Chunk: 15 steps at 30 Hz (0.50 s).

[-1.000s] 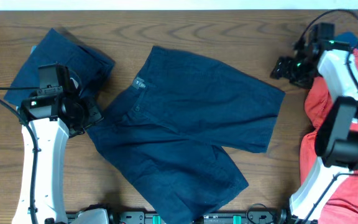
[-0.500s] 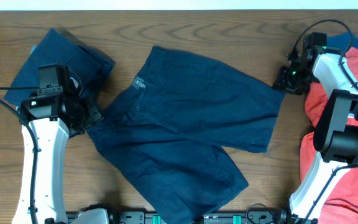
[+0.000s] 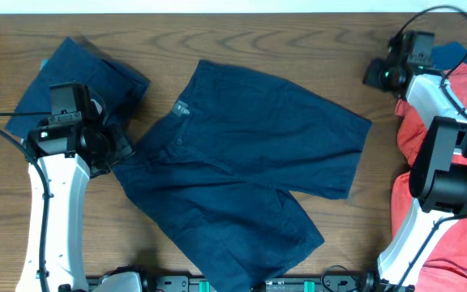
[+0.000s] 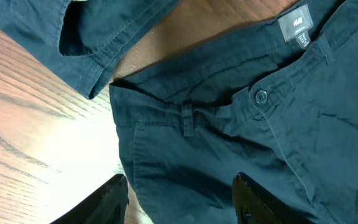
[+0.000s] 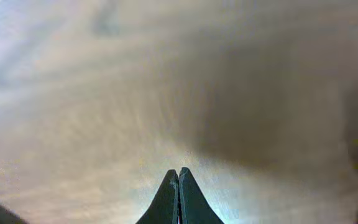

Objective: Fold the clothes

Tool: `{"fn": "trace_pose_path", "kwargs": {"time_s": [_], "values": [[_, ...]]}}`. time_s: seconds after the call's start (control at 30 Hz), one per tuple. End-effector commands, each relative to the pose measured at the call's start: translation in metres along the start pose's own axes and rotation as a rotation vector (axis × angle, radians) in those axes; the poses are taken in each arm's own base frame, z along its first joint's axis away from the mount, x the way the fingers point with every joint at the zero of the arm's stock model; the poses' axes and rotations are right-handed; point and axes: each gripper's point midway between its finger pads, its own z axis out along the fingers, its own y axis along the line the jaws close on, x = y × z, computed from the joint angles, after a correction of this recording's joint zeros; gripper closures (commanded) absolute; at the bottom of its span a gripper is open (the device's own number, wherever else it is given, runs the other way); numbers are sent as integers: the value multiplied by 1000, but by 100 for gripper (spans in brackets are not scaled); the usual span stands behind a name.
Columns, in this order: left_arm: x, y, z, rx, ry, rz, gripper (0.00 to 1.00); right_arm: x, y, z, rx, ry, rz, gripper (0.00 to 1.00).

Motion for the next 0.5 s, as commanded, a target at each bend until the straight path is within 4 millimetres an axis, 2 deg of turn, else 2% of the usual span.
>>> {"fn": "trace_pose_path", "kwargs": {"time_s": [0.0,0.07,0.1,0.23,0.27,0.37,0.47], "values": [[1,1,-2,0,-4,14,44,-7,24,-9,-125,26,-13,78],[1,1,-2,-1,-4,14,44,12,40,-17,-223,112,-97,55],[1,1,-2,-1,-4,14,44,22,44,-21,-254,156,-124,49],[1,1,-2,0,-4,14,43,71,39,-34,-275,346,-213,39],[1,1,-2,0,-4,14,40,80,34,-37,-254,385,-229,38],[1,1,-2,0,-4,14,39,98,14,-42,-154,468,-253,39],[1,1,-2,0,-4,14,39,111,9,-45,-125,518,-259,41]]}}
